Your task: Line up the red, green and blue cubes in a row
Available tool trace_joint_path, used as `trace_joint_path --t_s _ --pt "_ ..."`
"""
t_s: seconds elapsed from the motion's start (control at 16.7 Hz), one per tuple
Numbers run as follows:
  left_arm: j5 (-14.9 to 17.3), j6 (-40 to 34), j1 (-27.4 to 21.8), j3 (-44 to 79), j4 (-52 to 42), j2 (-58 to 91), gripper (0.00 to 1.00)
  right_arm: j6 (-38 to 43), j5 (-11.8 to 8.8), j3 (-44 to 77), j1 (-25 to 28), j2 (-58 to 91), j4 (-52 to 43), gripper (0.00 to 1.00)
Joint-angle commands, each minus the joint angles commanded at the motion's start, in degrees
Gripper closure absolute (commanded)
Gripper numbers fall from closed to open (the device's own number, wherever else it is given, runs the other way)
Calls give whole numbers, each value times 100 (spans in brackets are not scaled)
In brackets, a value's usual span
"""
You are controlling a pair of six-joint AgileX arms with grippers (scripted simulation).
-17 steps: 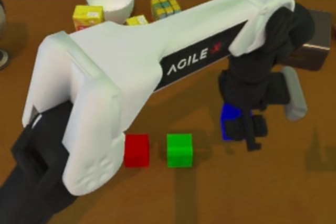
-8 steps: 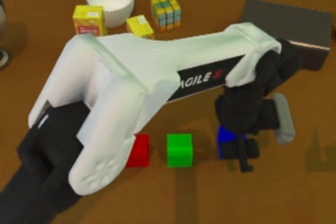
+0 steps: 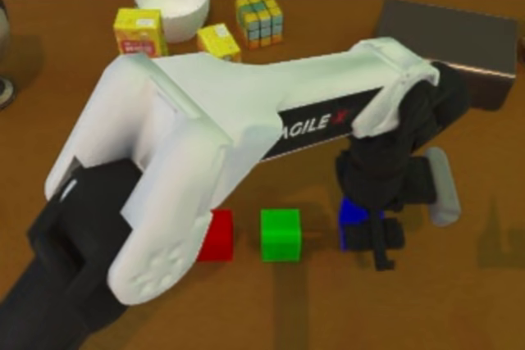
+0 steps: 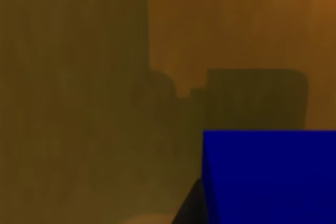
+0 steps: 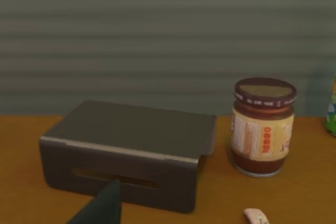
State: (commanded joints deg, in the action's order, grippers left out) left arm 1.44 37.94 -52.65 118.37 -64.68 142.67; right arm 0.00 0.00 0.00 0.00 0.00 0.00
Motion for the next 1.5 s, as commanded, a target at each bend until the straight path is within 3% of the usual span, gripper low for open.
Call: trace_joint_path --t_s 0.54,1.14,1.5 --pt "0 0 0 0 0 0 2 0 0 0 0 0 0 0" --pt "0 1 6 21 -21 0 0 0 0 0 0 0 0 0" --pt "1 19 82 976 -1138 -106 0 0 0 0 0 0 0 0"
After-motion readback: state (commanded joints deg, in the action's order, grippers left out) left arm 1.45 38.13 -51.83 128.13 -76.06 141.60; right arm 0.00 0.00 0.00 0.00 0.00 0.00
